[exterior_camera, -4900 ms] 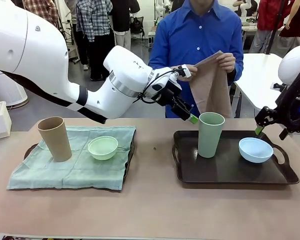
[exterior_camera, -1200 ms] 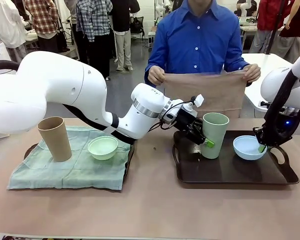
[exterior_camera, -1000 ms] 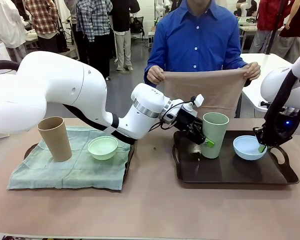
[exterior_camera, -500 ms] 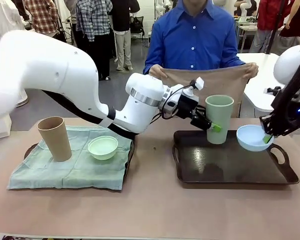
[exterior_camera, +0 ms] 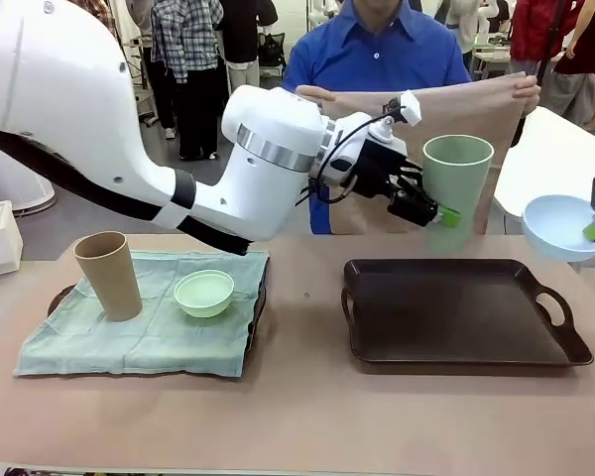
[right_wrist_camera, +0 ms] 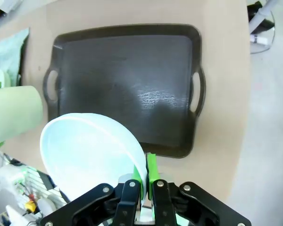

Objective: Set up a tray with a mat and arrange the tableware.
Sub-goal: Pick up the Picnic Bowl and Reusable plastic cup from the Handle tray in front of the human's position and hold them in the air, then place the Picnic Bowl and Reusable plastic cup back onto the Handle tray in front of the human's position.

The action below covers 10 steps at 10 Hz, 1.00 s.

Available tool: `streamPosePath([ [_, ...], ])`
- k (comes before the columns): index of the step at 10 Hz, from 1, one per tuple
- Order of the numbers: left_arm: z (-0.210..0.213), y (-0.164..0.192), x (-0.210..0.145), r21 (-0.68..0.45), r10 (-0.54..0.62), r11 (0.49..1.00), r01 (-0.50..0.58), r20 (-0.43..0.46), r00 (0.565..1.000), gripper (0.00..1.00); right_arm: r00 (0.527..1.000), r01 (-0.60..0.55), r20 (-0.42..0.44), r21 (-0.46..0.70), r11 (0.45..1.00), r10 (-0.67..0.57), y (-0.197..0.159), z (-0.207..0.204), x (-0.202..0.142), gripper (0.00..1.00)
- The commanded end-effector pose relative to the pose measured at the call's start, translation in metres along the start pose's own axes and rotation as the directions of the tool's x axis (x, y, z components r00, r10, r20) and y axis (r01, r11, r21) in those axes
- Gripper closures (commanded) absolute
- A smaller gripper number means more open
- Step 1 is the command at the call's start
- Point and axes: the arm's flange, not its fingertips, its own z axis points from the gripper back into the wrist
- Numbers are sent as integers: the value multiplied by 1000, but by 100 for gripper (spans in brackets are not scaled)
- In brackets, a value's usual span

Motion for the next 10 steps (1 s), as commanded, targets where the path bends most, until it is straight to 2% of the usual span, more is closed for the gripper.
streamPosePath([
  [1, 12, -12, -13, 73, 2, 997, 0, -39, 999, 89, 998, -57, -2, 41, 998, 57, -6, -12, 1, 100],
  [2, 0, 0, 0, 0, 0, 1000, 0, 0, 1000, 89, 1000, 0, 0, 0, 1000, 0, 0, 0, 0, 100],
  [10, 0, 0, 0, 0, 0, 1000, 0, 0, 1000, 89, 1000, 0, 0, 0, 1000, 0, 0, 0, 0, 100],
])
